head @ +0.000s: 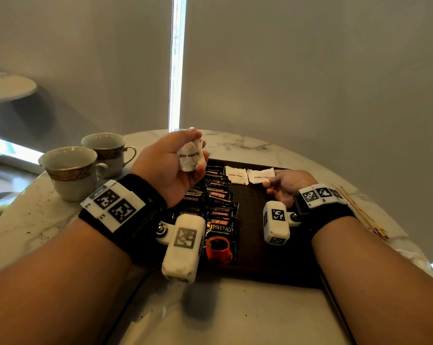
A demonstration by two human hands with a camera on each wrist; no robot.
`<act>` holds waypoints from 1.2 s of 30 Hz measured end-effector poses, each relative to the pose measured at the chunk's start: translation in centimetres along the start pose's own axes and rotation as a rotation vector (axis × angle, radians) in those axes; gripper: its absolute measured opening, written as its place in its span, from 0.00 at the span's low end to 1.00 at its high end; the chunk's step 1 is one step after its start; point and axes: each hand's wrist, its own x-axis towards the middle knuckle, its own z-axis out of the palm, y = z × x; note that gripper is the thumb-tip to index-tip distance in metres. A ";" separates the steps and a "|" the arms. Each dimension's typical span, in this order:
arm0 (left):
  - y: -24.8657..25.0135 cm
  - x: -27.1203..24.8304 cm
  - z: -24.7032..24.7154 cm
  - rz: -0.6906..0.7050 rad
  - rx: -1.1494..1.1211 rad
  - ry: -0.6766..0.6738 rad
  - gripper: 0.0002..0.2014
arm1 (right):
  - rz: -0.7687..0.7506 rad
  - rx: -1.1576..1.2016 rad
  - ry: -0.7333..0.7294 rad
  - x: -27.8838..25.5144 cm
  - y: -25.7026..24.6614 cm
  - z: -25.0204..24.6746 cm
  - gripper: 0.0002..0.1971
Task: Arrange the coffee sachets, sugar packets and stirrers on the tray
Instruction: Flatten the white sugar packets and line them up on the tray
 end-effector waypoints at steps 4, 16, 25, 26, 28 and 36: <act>0.0 -0.1 -0.1 -0.003 0.001 -0.006 0.11 | -0.002 -0.048 -0.022 -0.5 -0.1 0.0 0.19; 0.0 0.1 -0.2 -0.006 0.008 -0.004 0.10 | -0.038 -0.052 0.032 -0.7 -0.3 0.2 0.18; -0.1 0.1 -0.2 -0.006 0.013 0.000 0.10 | -0.062 -0.234 0.059 -1.3 -0.7 -0.1 0.13; -0.1 0.1 -0.1 -0.004 0.013 -0.001 0.10 | -0.065 -0.251 0.054 -1.4 -0.7 0.0 0.13; 0.0 0.0 -0.1 0.003 0.012 -0.002 0.09 | -0.074 -0.273 0.048 -1.6 -0.8 0.1 0.13; -0.1 0.1 -0.2 0.003 0.024 0.015 0.09 | -0.080 -0.380 0.038 -2.3 -1.1 0.3 0.15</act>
